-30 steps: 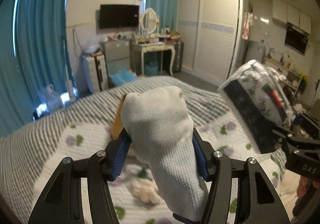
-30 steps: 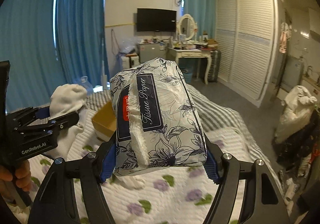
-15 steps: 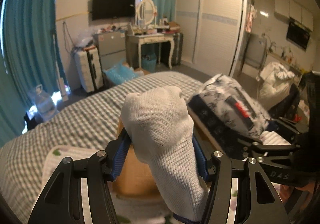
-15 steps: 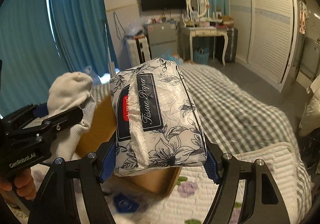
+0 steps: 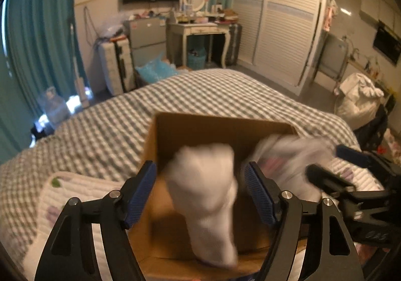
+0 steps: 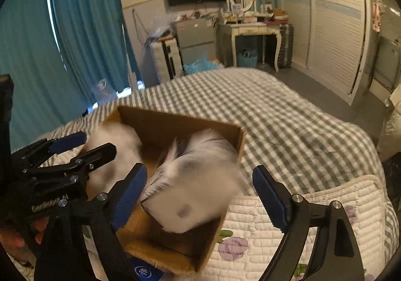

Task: Organize soft objects
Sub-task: 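Carry both items over the cardboard box and open both tools, then move both tools back toward the remaining soft items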

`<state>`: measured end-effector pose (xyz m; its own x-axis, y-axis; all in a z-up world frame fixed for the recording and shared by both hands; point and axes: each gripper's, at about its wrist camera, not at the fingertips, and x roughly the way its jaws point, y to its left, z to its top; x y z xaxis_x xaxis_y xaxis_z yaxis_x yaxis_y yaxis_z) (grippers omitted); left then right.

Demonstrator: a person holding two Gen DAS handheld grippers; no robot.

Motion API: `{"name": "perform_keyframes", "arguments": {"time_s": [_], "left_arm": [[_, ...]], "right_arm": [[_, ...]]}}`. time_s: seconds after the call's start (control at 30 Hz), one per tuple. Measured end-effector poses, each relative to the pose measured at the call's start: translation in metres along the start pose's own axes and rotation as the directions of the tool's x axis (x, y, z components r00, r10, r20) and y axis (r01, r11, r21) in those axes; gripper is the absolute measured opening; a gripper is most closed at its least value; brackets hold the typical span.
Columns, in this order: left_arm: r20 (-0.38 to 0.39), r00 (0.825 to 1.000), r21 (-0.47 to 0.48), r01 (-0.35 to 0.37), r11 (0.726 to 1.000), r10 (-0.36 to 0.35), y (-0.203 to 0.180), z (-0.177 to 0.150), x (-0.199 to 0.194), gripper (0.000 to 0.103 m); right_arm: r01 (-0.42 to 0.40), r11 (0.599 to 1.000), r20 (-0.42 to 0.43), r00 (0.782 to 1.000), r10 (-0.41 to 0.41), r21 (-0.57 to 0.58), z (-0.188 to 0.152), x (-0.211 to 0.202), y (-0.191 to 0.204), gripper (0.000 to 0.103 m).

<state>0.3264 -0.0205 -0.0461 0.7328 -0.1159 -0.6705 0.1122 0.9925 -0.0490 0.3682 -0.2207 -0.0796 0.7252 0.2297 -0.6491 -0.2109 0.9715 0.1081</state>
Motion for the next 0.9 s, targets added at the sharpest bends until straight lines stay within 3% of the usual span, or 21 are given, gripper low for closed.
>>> {"name": "perform_keyframes", "arguments": {"time_s": [0.23,0.5,0.57,0.63,0.77,0.9], "left_arm": [[0.122,0.992,0.032,-0.033,0.999,0.029,-0.005,0.007,-0.085,0.073],[0.31,0.95,0.039,-0.053,0.998,0.039,-0.015,-0.009,-0.231,0.075],[0.343,0.938,0.052,-0.063,0.997,0.042,-0.021,-0.023,-0.263,0.088],[0.38,0.923,0.059,-0.087,0.995,0.058,-0.025,-0.035,-0.288,0.089],[0.38,0.923,0.071,-0.099,0.993,0.065,-0.032,-0.059,-0.318,0.089],[0.371,0.926,0.072,-0.107,0.992,0.073,-0.037,-0.087,-0.328,0.089]], "right_arm": [[0.032,0.999,0.116,0.993,-0.032,-0.001,0.009,-0.087,0.012,0.089],[0.078,0.994,0.242,0.969,-0.056,-0.081,0.005,-0.229,0.05,0.094],[0.103,0.99,0.276,0.958,-0.074,-0.093,-0.003,-0.265,0.062,0.096],[0.109,0.988,0.304,0.95,-0.071,-0.112,-0.012,-0.291,0.072,0.099],[0.106,0.986,0.332,0.942,-0.058,-0.126,-0.035,-0.333,0.085,0.103],[0.112,0.983,0.294,0.954,-0.064,-0.148,-0.062,-0.344,0.093,0.103]]}}
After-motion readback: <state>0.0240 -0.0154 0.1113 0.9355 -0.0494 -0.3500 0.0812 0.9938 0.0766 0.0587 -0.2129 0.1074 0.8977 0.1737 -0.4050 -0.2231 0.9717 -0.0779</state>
